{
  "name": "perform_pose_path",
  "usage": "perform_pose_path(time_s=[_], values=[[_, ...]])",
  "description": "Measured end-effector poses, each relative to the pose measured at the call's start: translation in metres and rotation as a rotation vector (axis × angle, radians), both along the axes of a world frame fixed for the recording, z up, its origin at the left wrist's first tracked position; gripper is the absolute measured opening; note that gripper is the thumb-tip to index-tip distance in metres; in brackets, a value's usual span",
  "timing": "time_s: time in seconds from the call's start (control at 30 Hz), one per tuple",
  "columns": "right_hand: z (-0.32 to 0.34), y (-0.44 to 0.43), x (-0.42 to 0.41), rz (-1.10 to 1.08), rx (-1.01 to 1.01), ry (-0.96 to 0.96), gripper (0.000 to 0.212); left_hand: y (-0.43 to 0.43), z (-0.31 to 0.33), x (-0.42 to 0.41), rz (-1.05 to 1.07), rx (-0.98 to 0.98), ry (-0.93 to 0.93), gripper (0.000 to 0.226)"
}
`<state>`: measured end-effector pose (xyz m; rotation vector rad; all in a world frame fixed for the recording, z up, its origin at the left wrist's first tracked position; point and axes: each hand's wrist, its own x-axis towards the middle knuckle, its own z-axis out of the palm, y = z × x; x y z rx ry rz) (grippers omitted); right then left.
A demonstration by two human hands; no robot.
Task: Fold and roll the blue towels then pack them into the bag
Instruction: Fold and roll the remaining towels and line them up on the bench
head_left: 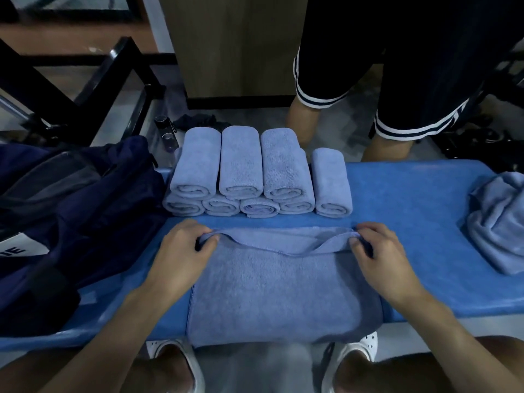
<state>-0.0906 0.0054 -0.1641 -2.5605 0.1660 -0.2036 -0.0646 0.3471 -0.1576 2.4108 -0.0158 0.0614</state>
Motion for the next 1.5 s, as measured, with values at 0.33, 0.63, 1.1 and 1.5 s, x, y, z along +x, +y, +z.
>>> perform_pose_path(time_s=[0.33, 0.63, 1.1, 1.5], values=[[0.002, 0.002, 0.009, -0.004, -0.019, 0.013, 0.017, 0.005, -0.008, 0.013, -0.014, 0.013, -0.028, 0.019], [0.009, 0.001, 0.01, -0.107, 0.127, 0.014, 0.011, 0.006, -0.003, 0.012, -0.014, 0.007, 0.038, 0.002], [0.016, -0.006, -0.004, -0.222, 0.695, 0.056, 0.022, 0.0, 0.005, 0.006, -0.057, -0.013, 0.044, 0.011], [0.059, -0.022, -0.036, -0.083, 0.681, 0.054, 0.02, 0.024, 0.083, -0.019, -0.128, -0.174, 0.139, 0.03]])
